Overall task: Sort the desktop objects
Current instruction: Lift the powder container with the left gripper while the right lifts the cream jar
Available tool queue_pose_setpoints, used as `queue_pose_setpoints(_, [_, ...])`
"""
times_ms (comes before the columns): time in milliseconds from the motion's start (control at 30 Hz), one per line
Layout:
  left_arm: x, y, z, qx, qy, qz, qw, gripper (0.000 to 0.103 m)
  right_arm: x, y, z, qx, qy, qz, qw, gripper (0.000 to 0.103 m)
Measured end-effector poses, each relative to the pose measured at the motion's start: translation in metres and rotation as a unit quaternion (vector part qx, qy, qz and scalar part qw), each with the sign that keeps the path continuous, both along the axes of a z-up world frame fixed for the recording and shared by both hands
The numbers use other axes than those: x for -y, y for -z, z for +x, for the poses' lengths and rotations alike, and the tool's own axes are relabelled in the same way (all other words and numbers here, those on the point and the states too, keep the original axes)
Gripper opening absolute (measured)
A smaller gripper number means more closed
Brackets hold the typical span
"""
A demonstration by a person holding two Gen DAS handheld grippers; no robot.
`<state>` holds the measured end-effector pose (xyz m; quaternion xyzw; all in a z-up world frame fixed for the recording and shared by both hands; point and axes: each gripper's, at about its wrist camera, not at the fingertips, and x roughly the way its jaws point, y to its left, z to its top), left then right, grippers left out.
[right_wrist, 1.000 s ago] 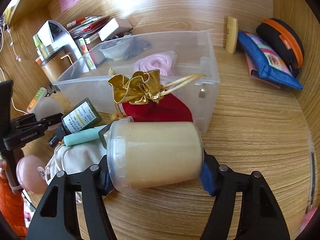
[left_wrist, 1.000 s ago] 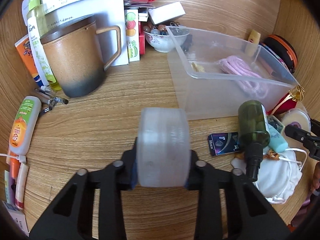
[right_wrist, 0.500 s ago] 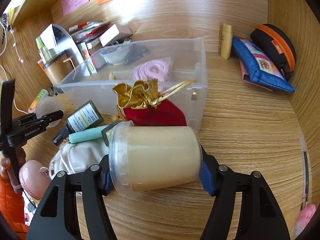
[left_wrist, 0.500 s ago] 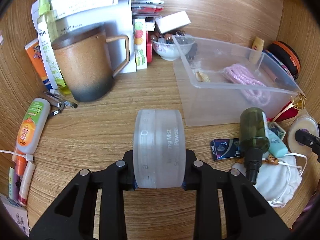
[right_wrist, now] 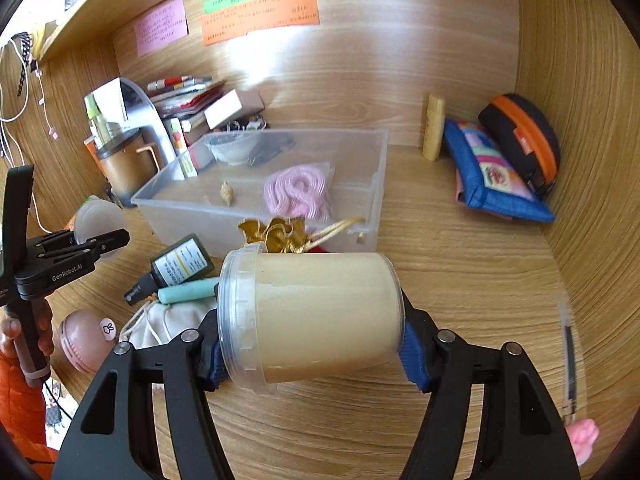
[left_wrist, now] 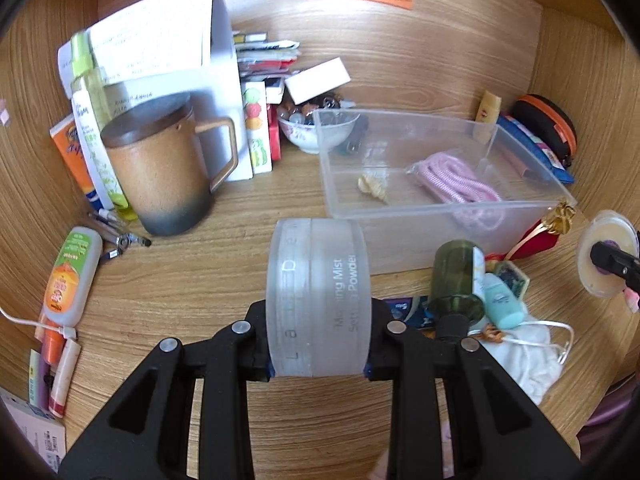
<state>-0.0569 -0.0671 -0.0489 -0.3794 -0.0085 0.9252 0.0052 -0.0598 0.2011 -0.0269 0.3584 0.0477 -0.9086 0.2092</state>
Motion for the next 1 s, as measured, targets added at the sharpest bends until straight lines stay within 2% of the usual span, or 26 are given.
queue_pose_setpoints(400, [-0.015, -0.029, -0.001, -0.029, 0.011, -0.020, 0.9993, 0.029, 0.008, -0.040, -0.005, -0.044, -0.019, 0.003, 0.999, 0.063])
queue_pose_setpoints(667, [-0.030, -0.048, -0.006, -0.051, 0.025, -0.033, 0.9978, 0.029, 0.024, -0.051, -0.019, -0.053, -0.046, 0.008, 0.998, 0.063])
queue_pose_setpoints(833, [-0.037, -0.063, -0.014, -0.068, 0.035, -0.027, 0.9967, 0.029, 0.033, -0.056, -0.029, -0.057, -0.057, 0.003, 0.997, 0.063])
queue_pose_setpoints(967, [-0.046, -0.068, -0.025, -0.072, 0.053, -0.034, 0.9954, 0.028, 0.039, -0.056, -0.037, -0.056, -0.062, 0.003, 0.997, 0.063])
queue_pose_setpoints(1000, [-0.048, -0.064, -0.030, -0.065, 0.057, -0.036, 0.9956, 0.020, 0.040, -0.054, -0.040, -0.054, -0.063, 0.003, 0.997, 0.063])
